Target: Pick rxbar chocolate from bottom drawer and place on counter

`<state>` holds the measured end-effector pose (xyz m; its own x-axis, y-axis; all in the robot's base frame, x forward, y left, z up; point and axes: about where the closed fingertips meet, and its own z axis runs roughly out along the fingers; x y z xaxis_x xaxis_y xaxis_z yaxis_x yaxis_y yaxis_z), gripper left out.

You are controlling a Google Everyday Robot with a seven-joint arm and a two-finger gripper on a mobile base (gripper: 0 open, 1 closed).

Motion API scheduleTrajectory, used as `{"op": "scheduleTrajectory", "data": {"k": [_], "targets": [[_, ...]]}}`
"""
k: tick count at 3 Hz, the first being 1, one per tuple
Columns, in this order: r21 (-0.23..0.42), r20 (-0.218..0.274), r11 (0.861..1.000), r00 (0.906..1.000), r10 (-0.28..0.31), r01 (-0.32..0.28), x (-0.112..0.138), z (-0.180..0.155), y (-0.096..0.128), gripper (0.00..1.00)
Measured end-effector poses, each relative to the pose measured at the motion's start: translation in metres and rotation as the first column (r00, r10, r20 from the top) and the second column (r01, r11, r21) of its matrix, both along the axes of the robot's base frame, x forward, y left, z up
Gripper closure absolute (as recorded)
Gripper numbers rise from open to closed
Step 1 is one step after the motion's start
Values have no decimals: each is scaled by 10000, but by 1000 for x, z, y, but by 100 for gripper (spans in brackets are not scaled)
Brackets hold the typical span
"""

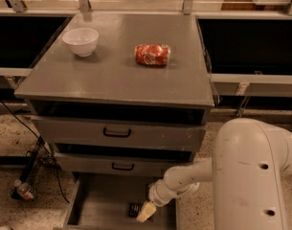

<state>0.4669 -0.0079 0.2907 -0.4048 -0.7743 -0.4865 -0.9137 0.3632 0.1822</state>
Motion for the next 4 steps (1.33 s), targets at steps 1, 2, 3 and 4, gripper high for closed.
{"op": "scheduleTrajectory", "data": {"k": [1, 2, 3, 4], "targets": [[-33, 247, 9999, 9996, -112, 113, 0, 1, 1, 10], [-34, 259, 9999, 9996, -118, 119, 0, 1, 1, 0], [-34, 258, 9999, 9996, -118, 119, 0, 1, 1, 0], [132, -202, 9996, 9995, -247, 249, 2, -25, 9, 0]]}}
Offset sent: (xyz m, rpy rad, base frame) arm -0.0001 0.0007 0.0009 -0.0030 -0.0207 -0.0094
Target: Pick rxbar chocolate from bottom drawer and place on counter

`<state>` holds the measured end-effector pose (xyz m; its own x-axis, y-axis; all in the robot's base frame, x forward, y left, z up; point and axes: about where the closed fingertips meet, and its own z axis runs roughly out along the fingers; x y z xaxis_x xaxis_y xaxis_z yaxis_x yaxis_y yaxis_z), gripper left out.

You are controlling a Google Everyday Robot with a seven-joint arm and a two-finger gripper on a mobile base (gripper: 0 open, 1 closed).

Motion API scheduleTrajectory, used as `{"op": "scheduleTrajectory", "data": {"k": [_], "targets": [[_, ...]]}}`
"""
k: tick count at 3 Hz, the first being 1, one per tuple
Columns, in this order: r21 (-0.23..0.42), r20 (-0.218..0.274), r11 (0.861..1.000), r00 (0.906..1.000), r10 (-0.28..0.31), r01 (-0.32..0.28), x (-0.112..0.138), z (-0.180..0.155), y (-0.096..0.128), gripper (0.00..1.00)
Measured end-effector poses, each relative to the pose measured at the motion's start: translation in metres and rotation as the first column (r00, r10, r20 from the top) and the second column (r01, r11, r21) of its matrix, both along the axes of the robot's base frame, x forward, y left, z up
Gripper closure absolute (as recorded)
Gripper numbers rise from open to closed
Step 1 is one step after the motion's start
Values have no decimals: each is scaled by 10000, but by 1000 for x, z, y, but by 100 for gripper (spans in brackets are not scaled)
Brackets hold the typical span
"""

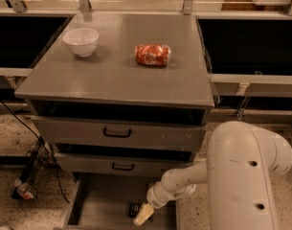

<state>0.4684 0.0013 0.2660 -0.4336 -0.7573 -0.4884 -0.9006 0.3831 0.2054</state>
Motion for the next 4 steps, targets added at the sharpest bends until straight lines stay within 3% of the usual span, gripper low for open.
{"op": "scheduleTrajectory", "data": {"k": [1, 2, 3, 4], "targets": [[0, 0, 10000, 10000, 0, 0, 0, 0, 0, 0], [-483, 160, 9984, 9995, -270, 278, 1, -5, 2, 0], [-1480, 349, 9855, 9963, -787, 830, -1, -17, -2, 0], [-1571, 806, 9854, 9953, -539, 661, 8, -18, 18, 0]]}}
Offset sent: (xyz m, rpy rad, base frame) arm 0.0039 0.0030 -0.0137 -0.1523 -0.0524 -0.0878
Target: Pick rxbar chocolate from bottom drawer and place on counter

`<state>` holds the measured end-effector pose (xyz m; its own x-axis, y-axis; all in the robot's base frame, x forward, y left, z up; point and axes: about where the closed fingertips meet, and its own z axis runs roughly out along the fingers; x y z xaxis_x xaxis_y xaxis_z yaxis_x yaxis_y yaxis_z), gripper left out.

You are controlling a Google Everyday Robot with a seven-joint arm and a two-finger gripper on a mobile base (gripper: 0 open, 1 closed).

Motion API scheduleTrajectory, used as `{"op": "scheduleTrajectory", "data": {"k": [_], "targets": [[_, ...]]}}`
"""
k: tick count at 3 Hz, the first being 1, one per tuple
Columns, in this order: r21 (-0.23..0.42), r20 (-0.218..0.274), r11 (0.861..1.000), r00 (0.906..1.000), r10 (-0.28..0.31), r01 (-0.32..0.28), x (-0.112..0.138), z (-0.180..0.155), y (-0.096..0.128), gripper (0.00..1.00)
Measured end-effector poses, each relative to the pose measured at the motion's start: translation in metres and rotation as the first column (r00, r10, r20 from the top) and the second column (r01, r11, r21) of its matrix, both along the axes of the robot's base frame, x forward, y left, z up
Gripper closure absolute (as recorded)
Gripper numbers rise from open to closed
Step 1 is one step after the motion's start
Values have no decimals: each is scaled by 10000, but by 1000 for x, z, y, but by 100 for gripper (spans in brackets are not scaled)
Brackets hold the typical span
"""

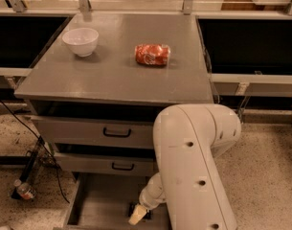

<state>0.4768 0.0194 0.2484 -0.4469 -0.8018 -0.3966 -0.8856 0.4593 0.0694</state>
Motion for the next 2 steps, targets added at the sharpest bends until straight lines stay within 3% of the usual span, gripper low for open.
{"op": "scheduleTrajectory", "data": {"k": [1, 2], "targets": [[-2, -2, 10000, 10000, -4, 4, 0, 0, 0, 0], [-234, -384, 9987, 9982, -463, 454, 4, -25, -5, 0]]}}
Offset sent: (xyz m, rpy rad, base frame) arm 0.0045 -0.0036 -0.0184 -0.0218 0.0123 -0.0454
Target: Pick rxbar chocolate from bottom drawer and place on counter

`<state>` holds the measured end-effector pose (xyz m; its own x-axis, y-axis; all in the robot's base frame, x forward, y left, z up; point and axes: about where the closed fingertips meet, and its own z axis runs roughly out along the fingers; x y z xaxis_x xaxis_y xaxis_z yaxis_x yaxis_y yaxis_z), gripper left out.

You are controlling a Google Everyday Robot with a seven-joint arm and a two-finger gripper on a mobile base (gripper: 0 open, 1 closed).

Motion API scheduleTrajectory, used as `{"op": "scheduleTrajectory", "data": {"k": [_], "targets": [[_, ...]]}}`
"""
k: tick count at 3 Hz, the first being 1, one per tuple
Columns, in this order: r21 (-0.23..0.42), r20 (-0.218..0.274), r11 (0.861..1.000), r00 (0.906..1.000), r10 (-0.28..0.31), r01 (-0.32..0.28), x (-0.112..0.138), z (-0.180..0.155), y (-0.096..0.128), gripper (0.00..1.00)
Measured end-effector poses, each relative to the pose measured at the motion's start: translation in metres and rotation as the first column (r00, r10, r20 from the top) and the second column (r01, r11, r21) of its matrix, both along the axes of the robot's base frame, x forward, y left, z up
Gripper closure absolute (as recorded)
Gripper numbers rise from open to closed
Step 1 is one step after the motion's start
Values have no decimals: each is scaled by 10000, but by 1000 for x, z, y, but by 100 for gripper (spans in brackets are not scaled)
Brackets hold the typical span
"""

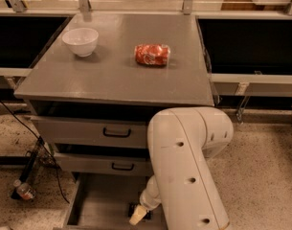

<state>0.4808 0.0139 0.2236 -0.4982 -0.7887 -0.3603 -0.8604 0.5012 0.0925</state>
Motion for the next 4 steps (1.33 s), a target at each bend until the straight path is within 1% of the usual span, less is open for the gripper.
{"op": "scheduleTrajectory", "data": {"k": [1, 2, 3, 4], "targets": [[-2, -19, 10000, 10000, -13, 13, 0, -1, 0, 0], [403, -141, 9992, 9999, 65, -60, 1, -6, 1, 0], [2484, -316, 9650, 9950, 952, -844, -7, -30, 25, 0], [2441, -322, 9661, 9949, 953, -846, -8, -30, 25, 0]]}}
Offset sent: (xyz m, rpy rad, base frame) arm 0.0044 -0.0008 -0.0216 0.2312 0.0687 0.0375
